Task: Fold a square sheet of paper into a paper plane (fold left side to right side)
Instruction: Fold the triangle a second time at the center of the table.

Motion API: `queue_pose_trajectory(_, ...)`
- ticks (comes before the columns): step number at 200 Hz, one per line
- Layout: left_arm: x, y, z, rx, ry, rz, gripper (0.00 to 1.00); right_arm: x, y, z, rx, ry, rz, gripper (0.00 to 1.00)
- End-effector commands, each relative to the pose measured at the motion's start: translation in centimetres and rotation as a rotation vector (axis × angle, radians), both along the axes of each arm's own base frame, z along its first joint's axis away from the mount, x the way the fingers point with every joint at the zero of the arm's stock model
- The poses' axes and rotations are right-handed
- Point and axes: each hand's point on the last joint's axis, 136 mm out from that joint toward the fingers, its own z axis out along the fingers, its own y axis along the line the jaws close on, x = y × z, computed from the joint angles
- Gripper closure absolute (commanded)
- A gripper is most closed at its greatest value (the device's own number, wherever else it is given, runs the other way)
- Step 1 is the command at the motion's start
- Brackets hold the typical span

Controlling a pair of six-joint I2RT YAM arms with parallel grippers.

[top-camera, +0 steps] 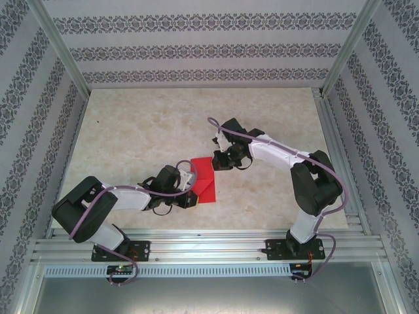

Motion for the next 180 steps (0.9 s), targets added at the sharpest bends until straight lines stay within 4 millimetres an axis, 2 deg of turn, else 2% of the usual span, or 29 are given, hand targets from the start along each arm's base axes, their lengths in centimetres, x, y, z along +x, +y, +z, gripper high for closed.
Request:
queue_pose_trajectory(1, -2.6, 2.9, -3.6, 0.16, 0.086, 0.005, 1.0, -2.6, 3.3, -1.2, 0.093, 0.087, 0.026, 0.94)
queue_pose_trajectory(21, -2.5, 2.8, -3.5, 0.16, 0.086, 0.003, 1.0, -3.4, 4.7, -2.8, 0.097, 0.117, 0.034, 0.94)
queue_pose_trajectory(40, -2.5, 2.9, -3.5, 0.164, 0.087, 0.002, 1.0, -3.4, 5.0, -4.4, 0.073, 0.136, 0.029, 0.95)
queue_pose_trajectory(72, -2.7, 3.1, -3.7, 0.176, 0.095, 0.007, 1.0, -3.3, 2.9, -7.6, -0.056, 0.164, 0.004, 0.95)
queue_pose_trajectory(101, -3.2, 3.7, -3.8, 0.19, 0.113, 0.017, 1.0, -3.2, 0.6, -9.6, -0.17, 0.177, -0.028, 0.96)
queue_pose_trajectory(141, -4.0, 4.4, -3.1, 0.185, 0.135, 0.059, 1.0, -3.5, -1.1, -11.0, -0.262, 0.185, -0.026, 0.96)
queue_pose_trajectory(180, -4.6, 5.6, -2.0, 0.167, 0.126, 0.138, 1.0, -3.5, -1.3, -11.1, -0.272, 0.185, -0.022, 0.96)
